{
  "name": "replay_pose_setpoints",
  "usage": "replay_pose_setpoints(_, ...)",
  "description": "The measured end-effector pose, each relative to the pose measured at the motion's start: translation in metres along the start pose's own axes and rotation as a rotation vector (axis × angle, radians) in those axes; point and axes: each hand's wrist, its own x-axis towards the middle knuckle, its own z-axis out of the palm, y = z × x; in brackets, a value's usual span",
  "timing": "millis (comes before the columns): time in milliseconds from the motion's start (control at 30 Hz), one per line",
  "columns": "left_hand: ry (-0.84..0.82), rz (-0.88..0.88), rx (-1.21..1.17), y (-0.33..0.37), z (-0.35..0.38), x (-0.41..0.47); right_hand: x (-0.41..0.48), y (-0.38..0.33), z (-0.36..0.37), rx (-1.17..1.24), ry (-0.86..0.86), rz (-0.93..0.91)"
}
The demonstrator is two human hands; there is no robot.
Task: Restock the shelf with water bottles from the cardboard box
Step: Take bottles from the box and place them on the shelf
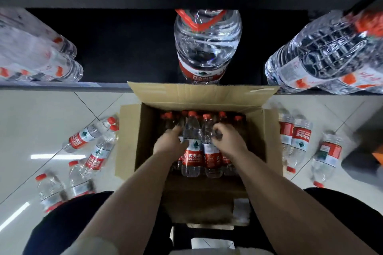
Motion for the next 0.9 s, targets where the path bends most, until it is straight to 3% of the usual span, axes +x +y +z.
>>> replay_pose_setpoints(167, 0.006, -0.191, -0.393, 0.015, 0.051, 0.003, 0.006, -0.001, 0.038, 0.143, 0.163, 0.087)
replay_pose_setpoints(400, 0.116, -0.296, -0.410, 0.012, 0.092, -0.004, 0.011, 0.001, 0.069, 0.177, 0.330, 0.127)
replay_pose_setpoints(500, 0.059, -0.294, -0.503, 0.004, 0.090, 0.003, 0.018, 0.002, 0.069, 0.138, 0.295, 0.156)
replay_pose_setpoints(700, 0.070, -0.289, -0.681, -0.012, 0.079, 0.001, 0.022, -0.005, 0.067, -0.178, 0.219, 0.220)
replay_pose_setpoints(900, 0.119, -0.274, -0.806, -0.019, 0.062, -0.012, 0.015, -0.021, 0.083, 0.069, 0.286, 0.231)
